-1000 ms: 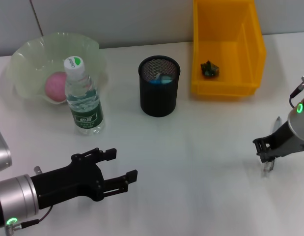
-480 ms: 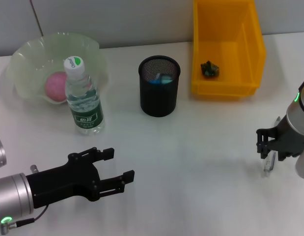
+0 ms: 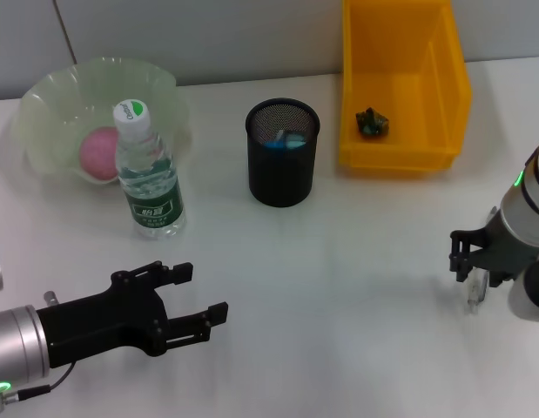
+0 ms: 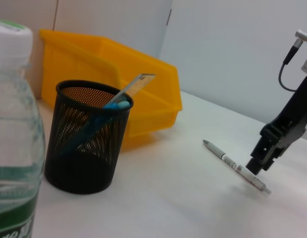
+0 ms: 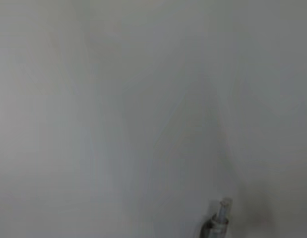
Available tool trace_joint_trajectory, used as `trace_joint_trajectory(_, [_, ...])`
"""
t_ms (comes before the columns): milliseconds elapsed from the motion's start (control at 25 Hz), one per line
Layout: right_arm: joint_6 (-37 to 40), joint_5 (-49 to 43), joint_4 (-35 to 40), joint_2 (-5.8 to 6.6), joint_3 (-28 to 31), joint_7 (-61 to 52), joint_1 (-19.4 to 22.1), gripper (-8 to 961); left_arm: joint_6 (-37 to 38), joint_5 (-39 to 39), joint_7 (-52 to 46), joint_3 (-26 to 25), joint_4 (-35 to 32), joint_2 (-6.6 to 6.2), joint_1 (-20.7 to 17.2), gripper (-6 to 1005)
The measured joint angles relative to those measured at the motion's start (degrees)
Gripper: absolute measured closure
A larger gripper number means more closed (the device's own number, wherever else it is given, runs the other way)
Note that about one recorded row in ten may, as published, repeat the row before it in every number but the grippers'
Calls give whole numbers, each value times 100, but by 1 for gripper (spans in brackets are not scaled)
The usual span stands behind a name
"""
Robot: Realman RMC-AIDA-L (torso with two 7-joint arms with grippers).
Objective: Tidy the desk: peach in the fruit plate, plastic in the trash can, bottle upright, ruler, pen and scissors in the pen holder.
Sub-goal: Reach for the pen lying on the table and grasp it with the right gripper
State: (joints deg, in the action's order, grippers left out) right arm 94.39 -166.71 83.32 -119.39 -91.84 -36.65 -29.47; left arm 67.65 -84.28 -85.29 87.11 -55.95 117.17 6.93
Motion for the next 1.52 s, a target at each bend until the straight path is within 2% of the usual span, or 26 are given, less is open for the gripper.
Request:
trace_joint_trajectory(240, [-148,3,-207,2,9,-168,-38,566,13,-42,-10,-51,86,16,63,175])
trace_joint_trajectory(840, [132,-46,-25,12,24,-319,68,570,8,-45,-92,-54,147,6,179,175])
trace_joint_trajectory(1520, [-137,-25,-291,13,11,-316,49,571,88,-54,-103,-54,146,7,172,175])
